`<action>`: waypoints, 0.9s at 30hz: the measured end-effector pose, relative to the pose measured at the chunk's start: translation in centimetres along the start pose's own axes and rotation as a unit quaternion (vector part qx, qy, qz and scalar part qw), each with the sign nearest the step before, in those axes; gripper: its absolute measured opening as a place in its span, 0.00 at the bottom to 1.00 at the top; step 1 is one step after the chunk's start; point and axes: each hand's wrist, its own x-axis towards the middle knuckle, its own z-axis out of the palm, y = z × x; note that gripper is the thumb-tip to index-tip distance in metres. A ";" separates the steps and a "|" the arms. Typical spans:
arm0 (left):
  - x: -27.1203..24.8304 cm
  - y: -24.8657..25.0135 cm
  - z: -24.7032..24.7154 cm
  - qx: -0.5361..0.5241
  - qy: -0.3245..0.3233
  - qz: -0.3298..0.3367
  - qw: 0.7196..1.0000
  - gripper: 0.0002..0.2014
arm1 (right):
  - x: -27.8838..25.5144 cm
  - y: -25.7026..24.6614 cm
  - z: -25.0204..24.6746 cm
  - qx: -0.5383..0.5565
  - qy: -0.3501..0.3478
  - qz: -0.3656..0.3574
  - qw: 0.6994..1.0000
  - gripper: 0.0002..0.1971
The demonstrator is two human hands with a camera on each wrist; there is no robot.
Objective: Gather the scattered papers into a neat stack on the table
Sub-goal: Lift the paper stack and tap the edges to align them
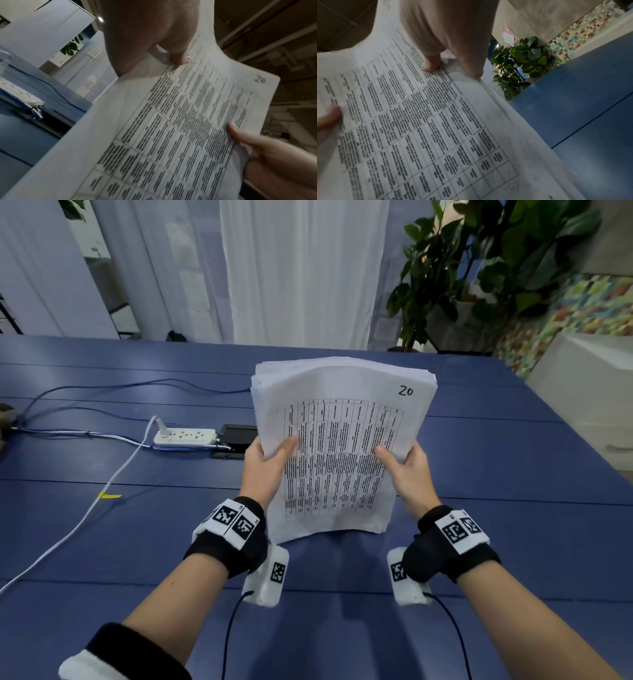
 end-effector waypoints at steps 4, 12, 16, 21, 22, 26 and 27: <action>-0.1 2.0 -0.2 0.010 -0.021 0.029 0.999 0.12 | -0.3 -1.2 -0.9 -0.018 -0.024 -0.009 1.000 0.18; -0.1 7.9 0.8 0.072 -0.007 0.268 0.961 0.18 | -0.2 -8.0 -0.8 -0.039 0.003 -0.224 0.974 0.33; -0.1 7.0 0.6 0.096 0.024 0.264 0.960 0.07 | -0.3 -8.3 -0.4 -0.131 -0.002 -0.272 0.953 0.18; -0.7 7.2 0.9 0.072 0.040 0.287 0.954 0.10 | -0.4 -7.9 -0.4 -0.128 0.013 -0.279 0.952 0.15; -0.8 7.1 0.9 0.077 0.040 0.287 0.954 0.11 | -0.4 -7.9 -0.4 -0.127 0.011 -0.287 0.949 0.15; -0.5 6.7 0.8 0.085 0.086 0.287 0.950 0.04 | -0.5 -8.0 -0.4 -0.126 0.024 -0.306 0.943 0.15; -0.4 6.8 0.8 0.081 0.098 0.277 0.953 0.07 | -0.6 -8.0 -0.3 -0.131 0.023 -0.308 0.942 0.17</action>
